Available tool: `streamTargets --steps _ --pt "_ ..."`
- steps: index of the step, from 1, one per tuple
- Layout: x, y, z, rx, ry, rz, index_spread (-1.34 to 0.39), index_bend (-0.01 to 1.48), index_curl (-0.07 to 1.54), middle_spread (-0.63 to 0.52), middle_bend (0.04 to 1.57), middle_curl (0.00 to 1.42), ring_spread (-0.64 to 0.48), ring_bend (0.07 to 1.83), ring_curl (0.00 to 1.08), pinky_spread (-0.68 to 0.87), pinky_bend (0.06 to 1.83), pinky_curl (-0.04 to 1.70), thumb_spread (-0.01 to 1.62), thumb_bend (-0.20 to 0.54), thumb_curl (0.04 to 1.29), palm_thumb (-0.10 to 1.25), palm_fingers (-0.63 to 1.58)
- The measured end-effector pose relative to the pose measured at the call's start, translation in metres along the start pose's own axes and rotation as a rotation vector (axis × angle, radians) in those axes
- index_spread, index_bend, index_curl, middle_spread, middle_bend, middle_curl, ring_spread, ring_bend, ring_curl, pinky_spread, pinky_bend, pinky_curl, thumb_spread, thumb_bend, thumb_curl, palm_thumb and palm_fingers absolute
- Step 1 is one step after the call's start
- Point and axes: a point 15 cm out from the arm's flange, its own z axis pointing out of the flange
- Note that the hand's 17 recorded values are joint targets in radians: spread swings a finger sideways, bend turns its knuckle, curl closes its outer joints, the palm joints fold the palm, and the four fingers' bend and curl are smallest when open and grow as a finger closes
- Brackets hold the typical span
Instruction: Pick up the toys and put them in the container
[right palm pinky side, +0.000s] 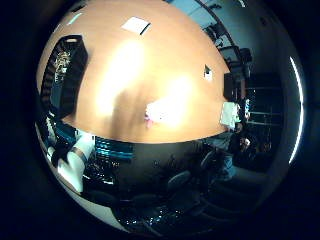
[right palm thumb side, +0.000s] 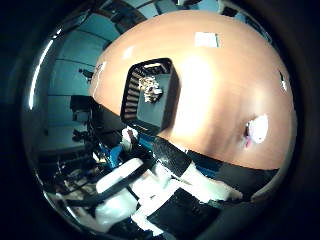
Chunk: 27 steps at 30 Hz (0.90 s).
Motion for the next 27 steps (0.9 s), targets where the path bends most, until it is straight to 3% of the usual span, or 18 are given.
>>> streamTargets --steps 13,20,27 --pt "0.11 0.049 0.057 -0.025 0.026 0.165 -0.42 0.17 0.29 -0.09 0.24 0.35 0.08 0.41 0.21 0.48 0.4 0.27 1.07 -0.024 0.27 0.43 0.3" --pt "0.099 0.066 0.144 -0.086 -0.057 0.176 -0.41 0.16 0.29 -0.07 0.21 0.34 0.13 0.35 0.2 0.46 0.38 0.27 1.06 -0.024 0.28 0.45 0.24" --pt "0.112 0.071 0.187 -0.106 -0.086 0.199 -0.4 0.17 0.29 -0.05 0.19 0.34 0.16 0.28 0.2 0.44 0.36 0.27 1.06 -0.024 0.27 0.44 0.18"
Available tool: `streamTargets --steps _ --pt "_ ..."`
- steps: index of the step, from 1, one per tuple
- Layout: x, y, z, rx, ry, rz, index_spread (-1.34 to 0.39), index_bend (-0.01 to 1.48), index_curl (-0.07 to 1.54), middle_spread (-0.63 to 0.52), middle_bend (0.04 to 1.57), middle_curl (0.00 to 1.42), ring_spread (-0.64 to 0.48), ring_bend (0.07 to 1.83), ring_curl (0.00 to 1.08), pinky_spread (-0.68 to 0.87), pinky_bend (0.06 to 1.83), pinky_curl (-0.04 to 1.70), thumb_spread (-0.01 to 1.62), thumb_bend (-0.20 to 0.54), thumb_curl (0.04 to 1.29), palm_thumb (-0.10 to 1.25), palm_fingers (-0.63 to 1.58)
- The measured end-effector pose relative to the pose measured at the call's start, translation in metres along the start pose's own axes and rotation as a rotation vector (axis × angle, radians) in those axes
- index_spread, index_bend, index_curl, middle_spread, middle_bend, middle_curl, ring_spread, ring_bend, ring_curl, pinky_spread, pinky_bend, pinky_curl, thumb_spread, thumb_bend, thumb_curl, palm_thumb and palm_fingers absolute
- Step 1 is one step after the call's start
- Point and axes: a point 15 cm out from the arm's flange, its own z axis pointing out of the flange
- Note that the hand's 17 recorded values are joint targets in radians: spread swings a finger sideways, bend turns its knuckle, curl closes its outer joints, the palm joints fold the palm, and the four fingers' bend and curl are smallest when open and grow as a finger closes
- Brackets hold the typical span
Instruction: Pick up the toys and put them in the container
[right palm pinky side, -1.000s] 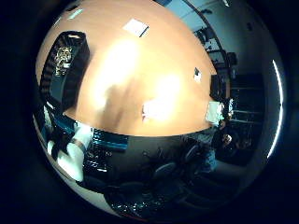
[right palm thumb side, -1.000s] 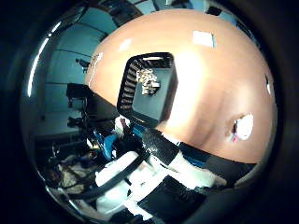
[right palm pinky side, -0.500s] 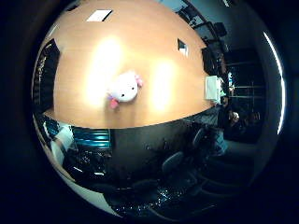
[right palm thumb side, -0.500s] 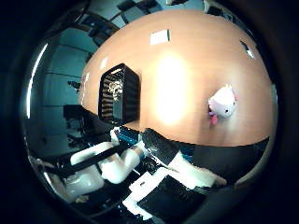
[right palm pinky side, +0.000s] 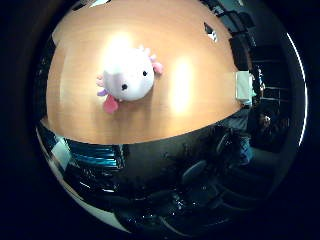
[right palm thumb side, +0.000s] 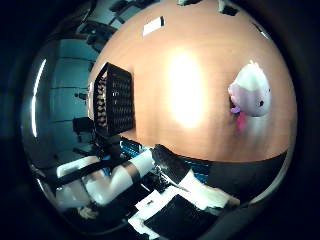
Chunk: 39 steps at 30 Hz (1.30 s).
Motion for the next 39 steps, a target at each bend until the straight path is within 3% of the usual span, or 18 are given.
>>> streamTargets --steps 28,34,39 --pt "0.079 -0.026 0.08 -0.018 -0.015 0.061 -0.4 0.17 0.31 -0.03 0.2 0.32 0.18 0.2 0.24 0.43 0.27 0.29 1.05 -0.024 0.28 0.5 0.21" --pt "0.081 -0.024 0.093 -0.042 -0.02 0.051 -0.4 0.16 0.29 -0.07 0.23 0.33 0.14 0.25 0.26 0.42 0.26 0.29 1.04 -0.023 0.29 0.52 0.31" --pt "0.083 -0.018 0.099 -0.088 -0.003 0.029 -0.4 0.16 0.28 -0.13 0.28 0.35 0.04 0.33 0.27 0.4 0.26 0.29 1.03 -0.022 0.29 0.56 0.4"
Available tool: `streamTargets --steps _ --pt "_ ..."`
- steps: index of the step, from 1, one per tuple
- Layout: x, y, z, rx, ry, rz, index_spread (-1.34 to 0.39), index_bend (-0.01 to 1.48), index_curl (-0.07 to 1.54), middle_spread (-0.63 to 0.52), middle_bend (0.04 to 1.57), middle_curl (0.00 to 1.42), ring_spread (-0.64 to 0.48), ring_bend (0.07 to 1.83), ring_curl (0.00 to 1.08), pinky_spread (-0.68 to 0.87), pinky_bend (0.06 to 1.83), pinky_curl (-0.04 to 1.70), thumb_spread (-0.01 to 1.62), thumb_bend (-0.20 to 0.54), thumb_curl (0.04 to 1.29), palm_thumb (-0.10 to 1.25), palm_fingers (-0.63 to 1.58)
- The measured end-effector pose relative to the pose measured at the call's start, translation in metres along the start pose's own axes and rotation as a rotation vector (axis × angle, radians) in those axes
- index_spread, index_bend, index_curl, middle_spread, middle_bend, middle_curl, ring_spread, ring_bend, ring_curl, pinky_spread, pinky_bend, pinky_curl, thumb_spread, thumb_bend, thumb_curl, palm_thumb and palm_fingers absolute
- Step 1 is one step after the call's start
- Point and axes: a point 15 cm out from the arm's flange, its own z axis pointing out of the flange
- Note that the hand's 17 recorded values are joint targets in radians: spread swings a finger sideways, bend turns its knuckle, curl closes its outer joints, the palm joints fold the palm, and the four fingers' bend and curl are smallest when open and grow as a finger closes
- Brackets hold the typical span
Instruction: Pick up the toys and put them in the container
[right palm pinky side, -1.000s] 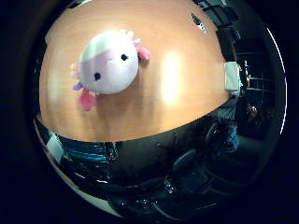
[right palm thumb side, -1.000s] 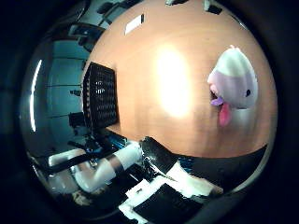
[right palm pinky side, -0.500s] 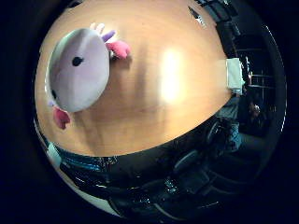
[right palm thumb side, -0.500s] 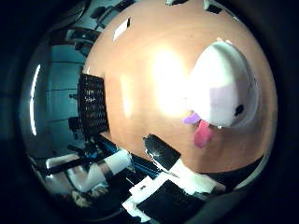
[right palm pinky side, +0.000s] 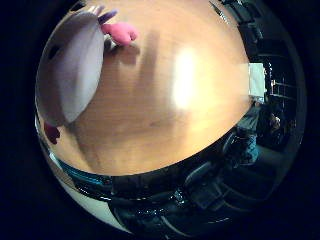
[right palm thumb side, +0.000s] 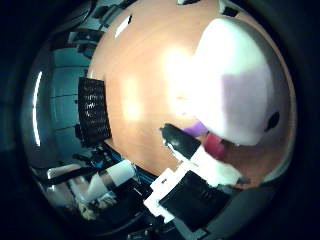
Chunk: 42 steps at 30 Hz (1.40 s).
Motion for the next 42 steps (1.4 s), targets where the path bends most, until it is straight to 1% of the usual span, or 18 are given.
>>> streamTargets --steps 7,10,13,14,15,16,17,18,19,20,21,23,24,25,29,35,39,42 --pt "0.002 0.004 0.0 -0.046 0.033 -0.026 -0.4 0.16 0.27 -0.16 0.3 0.36 -0.04 0.41 0.27 0.38 0.29 0.28 1.02 -0.021 0.3 0.6 0.44" --pt "0.007 0.009 -0.001 -0.087 0.07 -0.035 -0.41 0.18 0.28 -0.19 0.32 0.37 -0.09 0.45 0.27 0.34 0.29 0.27 1.02 -0.016 0.31 0.65 0.5" --pt "0.012 0.012 -0.006 -0.107 0.102 -0.037 -0.43 0.19 0.3 -0.27 0.4 0.4 -0.23 0.57 0.29 0.18 0.3 0.25 1.0 -0.011 0.33 0.75 0.7" --pt "0.012 0.011 -0.008 -0.105 0.107 -0.039 -0.45 0.19 0.31 -0.3 0.42 0.41 -0.29 0.63 0.3 0.08 0.34 0.24 0.99 -0.012 0.34 0.78 0.86" --pt "0.012 0.011 -0.01 -0.103 0.111 -0.042 -0.46 0.19 0.31 -0.32 0.45 0.42 -0.33 0.67 0.31 -0.02 0.41 0.25 0.98 -0.013 0.34 0.8 1.0" --pt "0.011 0.01 -0.011 -0.102 0.112 -0.044 -0.48 0.22 0.36 -0.35 0.49 0.46 -0.35 0.74 0.36 -0.19 0.52 0.29 0.96 -0.014 0.35 0.83 1.16" --pt "0.012 0.009 -0.014 -0.099 0.118 -0.045 -0.49 0.24 0.38 -0.36 0.52 0.48 -0.36 0.77 0.38 -0.27 0.56 0.3 0.95 -0.015 0.35 0.84 1.17" --pt "0.012 0.01 -0.017 -0.097 0.124 -0.046 -0.5 0.3 0.42 -0.37 0.62 0.53 -0.36 0.82 0.41 -0.38 0.68 0.35 0.94 -0.016 0.36 0.87 1.25" --pt "0.012 0.01 -0.02 -0.097 0.129 -0.047 -0.5 0.36 0.46 -0.37 0.67 0.56 -0.36 0.86 0.43 -0.41 0.72 0.37 0.93 -0.014 0.36 0.89 1.29" --pt "0.011 0.011 -0.023 -0.095 0.134 -0.05 -0.5 0.45 0.51 -0.35 0.76 0.6 -0.34 0.93 0.47 -0.43 0.79 0.4 0.93 -0.011 0.37 0.91 1.34" --pt "0.012 0.011 -0.027 -0.09 0.14 -0.053 -0.49 0.53 0.55 -0.34 0.82 0.63 -0.33 0.98 0.49 -0.43 0.84 0.43 0.93 -0.012 0.38 0.93 1.35" --pt "0.012 0.012 -0.036 -0.08 0.153 -0.053 -0.46 0.69 0.66 -0.3 0.96 0.7 -0.3 1.11 0.55 -0.4 0.99 0.51 0.92 -0.012 0.41 0.96 1.28" --pt "0.012 0.013 -0.043 -0.075 0.161 -0.052 -0.45 0.71 0.68 -0.29 0.99 0.72 -0.29 1.14 0.57 -0.39 1.02 0.53 0.91 -0.01 0.42 0.97 1.27" --pt "0.012 0.014 -0.051 -0.069 0.17 -0.05 -0.43 0.77 0.73 -0.27 1.06 0.75 -0.28 1.2 0.59 -0.37 1.08 0.57 0.91 -0.01 0.44 1.0 1.22" --pt "0.006 0.028 -0.088 -0.051 0.193 -0.034 -0.39 0.88 0.83 -0.24 1.16 0.82 -0.26 1.3 0.65 -0.31 1.2 0.66 0.87 -0.008 0.51 1.05 1.11" --pt "-0.023 0.058 -0.147 -0.046 0.196 -0.007 -0.36 0.93 0.94 -0.23 1.21 0.9 -0.25 1.35 0.7 -0.27 1.23 0.76 0.78 -0.015 0.62 1.07 1.01" --pt "-0.066 0.053 -0.19 0.009 0.197 -0.036 -0.35 0.94 0.98 -0.22 1.22 0.93 -0.24 1.36 0.72 -0.27 1.22 0.8 0.75 -0.017 0.67 1.07 0.99" --pt "-0.11 0.042 -0.215 0.047 0.176 -0.083 -0.35 0.93 1.0 -0.22 1.23 0.95 -0.25 1.37 0.74 -0.26 1.22 0.82 0.74 -0.019 0.71 1.05 0.98"
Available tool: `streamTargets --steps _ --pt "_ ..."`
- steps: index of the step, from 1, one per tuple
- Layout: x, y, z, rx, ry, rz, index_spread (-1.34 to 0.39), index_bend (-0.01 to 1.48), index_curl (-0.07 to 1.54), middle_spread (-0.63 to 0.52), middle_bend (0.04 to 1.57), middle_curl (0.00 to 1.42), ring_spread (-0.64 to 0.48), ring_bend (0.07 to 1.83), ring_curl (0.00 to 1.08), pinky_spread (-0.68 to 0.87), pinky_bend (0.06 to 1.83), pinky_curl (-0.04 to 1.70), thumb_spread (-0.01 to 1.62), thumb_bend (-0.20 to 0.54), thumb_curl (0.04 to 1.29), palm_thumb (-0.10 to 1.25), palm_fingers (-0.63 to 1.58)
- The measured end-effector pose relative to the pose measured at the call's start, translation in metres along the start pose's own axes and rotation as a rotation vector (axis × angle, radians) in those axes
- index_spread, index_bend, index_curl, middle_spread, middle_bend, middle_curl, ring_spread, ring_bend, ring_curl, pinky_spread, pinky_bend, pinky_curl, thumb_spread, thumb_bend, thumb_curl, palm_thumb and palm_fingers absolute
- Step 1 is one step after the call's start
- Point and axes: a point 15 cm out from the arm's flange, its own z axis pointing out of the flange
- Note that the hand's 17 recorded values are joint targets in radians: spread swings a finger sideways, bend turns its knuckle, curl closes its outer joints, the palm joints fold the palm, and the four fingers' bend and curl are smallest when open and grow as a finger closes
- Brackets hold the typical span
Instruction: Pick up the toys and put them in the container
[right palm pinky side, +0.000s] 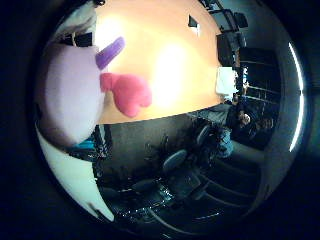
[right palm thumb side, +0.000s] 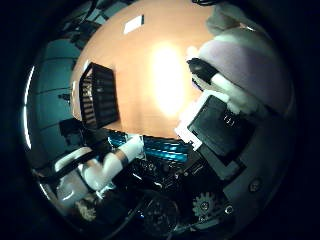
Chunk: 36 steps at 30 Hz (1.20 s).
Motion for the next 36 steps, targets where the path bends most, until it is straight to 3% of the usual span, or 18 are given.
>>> streamTargets --steps 7,14,24,32,36 --pt "-0.107 -0.052 -0.057 0.08 -0.027 -0.127 -0.35 0.92 1.04 -0.22 1.23 0.98 -0.25 1.37 0.76 -0.27 1.21 0.86 0.73 -0.019 0.75 1.04 0.97" --pt "-0.23 -0.078 -0.106 0.156 -0.028 -0.262 -0.35 0.91 1.06 -0.22 1.22 0.99 -0.26 1.35 0.77 -0.26 1.2 0.9 0.72 -0.019 0.78 1.04 0.97" --pt "-0.374 -0.076 -0.139 0.235 -0.056 -0.439 -0.35 0.89 1.08 -0.22 1.21 1.0 -0.26 1.33 0.79 -0.26 1.17 0.93 0.72 -0.019 0.8 1.04 0.98" --pt "-0.449 -0.07 -0.158 0.326 -0.115 -0.51 -0.36 0.88 1.09 -0.22 1.19 1.01 -0.27 1.32 0.8 -0.27 1.15 0.95 0.73 -0.023 0.8 1.02 0.99" --pt "-0.464 -0.071 -0.161 0.35 -0.169 -0.508 -0.36 0.85 1.09 -0.22 1.18 1.02 -0.27 1.32 0.81 -0.27 1.17 0.96 0.85 -0.025 0.77 0.96 1.0"
